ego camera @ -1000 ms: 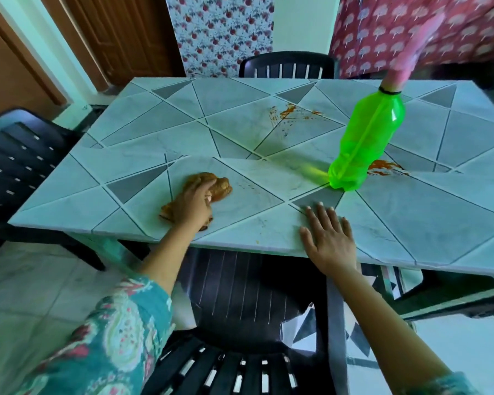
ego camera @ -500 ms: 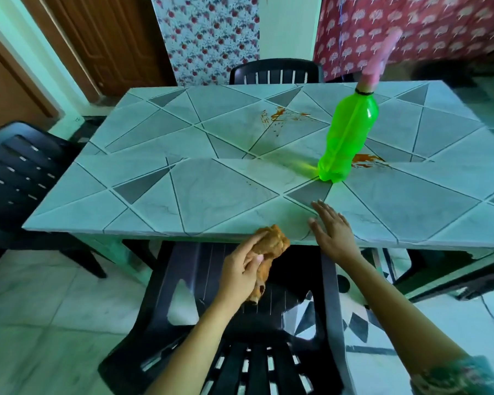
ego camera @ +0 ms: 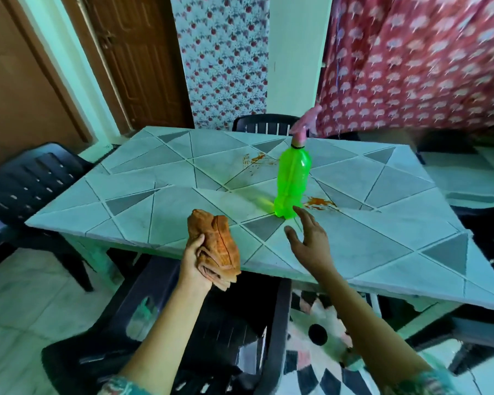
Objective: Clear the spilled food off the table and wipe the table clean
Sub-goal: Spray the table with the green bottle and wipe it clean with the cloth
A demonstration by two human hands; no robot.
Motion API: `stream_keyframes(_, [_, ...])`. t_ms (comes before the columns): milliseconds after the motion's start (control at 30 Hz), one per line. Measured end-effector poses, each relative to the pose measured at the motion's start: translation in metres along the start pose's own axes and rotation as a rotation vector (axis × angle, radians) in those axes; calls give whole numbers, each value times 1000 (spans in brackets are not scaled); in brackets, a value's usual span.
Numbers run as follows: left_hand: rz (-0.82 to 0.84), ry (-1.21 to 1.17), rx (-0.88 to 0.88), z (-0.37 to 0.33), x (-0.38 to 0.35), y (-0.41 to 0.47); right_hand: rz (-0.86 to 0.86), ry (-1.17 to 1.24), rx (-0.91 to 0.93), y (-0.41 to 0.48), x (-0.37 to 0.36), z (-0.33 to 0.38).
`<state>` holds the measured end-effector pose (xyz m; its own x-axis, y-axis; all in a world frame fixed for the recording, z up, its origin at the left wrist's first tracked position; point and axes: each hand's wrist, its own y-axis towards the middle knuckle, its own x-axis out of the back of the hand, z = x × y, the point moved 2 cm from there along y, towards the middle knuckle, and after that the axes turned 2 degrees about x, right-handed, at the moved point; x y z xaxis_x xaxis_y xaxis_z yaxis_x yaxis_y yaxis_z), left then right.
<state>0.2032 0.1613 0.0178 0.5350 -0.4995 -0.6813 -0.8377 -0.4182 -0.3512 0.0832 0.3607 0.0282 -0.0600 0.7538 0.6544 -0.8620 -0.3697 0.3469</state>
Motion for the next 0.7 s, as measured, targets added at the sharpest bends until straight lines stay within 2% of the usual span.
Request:
stream_keyframes(167, [-56, -31, -55, 7, -56, 8, -170, 62, -18, 51, 52, -8])
stream_keyframes(400, [-57, 17, -97, -16, -91, 39, -119, 102, -124, 141, 55, -1])
stream_keyframes(567, [-43, 21, -116, -31, -90, 82, -151, 264, -123, 191, 37, 22])
stream_keyframes(700, [-59, 9, -115, -40, -87, 108, -330, 391, -218, 208, 33, 29])
